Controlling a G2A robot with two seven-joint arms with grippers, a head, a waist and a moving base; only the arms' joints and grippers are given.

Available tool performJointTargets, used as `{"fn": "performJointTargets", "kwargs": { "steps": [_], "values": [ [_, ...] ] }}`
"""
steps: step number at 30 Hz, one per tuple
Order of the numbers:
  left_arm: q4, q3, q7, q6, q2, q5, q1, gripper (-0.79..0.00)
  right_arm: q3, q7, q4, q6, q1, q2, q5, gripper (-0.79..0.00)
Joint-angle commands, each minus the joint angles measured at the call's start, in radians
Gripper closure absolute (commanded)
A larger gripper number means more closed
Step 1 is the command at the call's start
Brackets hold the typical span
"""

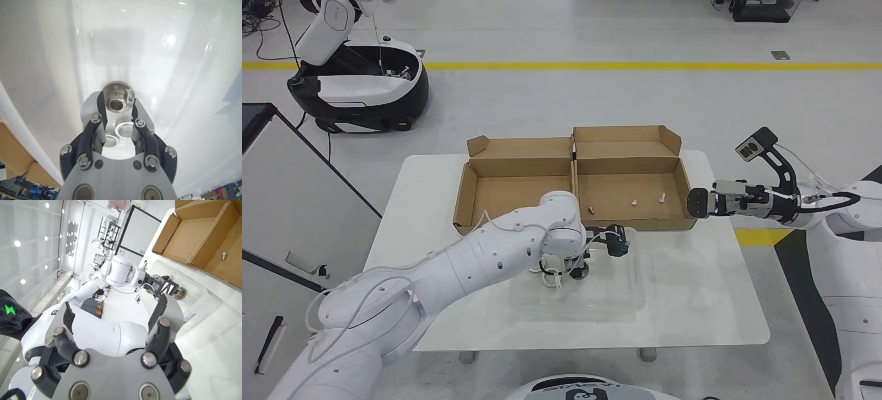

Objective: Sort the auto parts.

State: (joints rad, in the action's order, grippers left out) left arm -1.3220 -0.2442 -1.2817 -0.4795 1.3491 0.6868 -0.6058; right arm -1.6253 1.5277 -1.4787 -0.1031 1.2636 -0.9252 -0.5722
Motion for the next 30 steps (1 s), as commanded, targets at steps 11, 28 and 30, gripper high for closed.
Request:
{"fn": "performJointTargets", "kwargs": {
  "steps": [11,28,30],
  "values": [
    [0.026,0.0,-0.006,-0.006,0.017,0.007,-0.009,-0.351,0.0,0.0,0.0,0.0,0.0,0.0,0.0,-0.785],
    [0.048,-0.012,-0.021,-0.011,0.034,0.006,-0.013,-0.354,0.0,0.0,0.0,0.0,0.0,0.0,0.0,-0.785],
    [0.052,-0.012,-0.022,-0.012,0.036,0.007,-0.014,-0.354,0.0,0.0,0.0,0.0,0.0,0.0,0.0,-0.785]
  ]
}}
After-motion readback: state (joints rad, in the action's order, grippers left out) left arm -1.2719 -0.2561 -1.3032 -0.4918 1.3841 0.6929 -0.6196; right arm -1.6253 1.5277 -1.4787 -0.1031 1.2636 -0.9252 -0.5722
